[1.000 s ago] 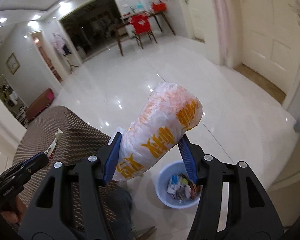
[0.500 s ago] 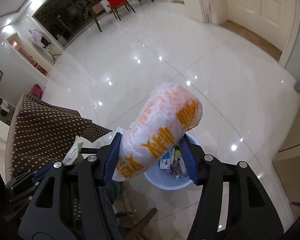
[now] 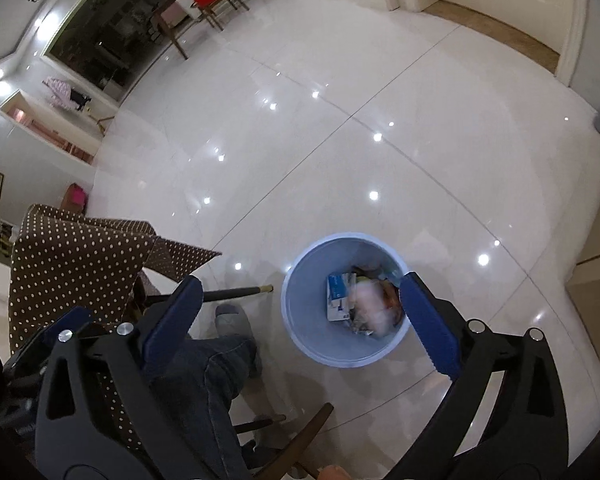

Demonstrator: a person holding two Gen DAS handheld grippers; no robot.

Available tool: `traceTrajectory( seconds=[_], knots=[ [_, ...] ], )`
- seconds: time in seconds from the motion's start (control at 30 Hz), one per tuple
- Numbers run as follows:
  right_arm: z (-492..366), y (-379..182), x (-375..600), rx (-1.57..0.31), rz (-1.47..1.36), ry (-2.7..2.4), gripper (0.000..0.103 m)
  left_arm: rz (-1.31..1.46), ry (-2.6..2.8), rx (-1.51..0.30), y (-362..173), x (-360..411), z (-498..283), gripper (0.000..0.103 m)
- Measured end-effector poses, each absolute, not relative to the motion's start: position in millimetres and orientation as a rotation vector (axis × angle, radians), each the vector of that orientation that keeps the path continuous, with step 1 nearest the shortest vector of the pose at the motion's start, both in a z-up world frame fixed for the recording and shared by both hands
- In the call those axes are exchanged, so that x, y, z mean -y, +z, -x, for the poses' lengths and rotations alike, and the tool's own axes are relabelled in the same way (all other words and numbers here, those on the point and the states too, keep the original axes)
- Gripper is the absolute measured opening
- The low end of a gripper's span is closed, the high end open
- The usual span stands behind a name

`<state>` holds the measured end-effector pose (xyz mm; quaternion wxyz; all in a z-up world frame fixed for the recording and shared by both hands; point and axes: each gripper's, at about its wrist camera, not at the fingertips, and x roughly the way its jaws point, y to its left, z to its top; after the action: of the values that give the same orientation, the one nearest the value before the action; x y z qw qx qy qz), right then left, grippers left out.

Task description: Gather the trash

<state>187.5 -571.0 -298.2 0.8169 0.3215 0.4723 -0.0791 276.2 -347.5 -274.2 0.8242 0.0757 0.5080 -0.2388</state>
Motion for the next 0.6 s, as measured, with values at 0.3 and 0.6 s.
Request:
traceTrajectory(
  seconds=[0.3, 0.6],
  knots=[
    [-158, -252, 561, -0.932, -0.634, -0.224, 0.097, -0.2, -0.53, -0.948, -213, 333, -243, 0.09],
    [-133, -153, 515, -0.791, -0.531, -0.22, 0.097, -0.161, -0.503, -0.714, -126, 272, -194, 0.094]
  ],
)
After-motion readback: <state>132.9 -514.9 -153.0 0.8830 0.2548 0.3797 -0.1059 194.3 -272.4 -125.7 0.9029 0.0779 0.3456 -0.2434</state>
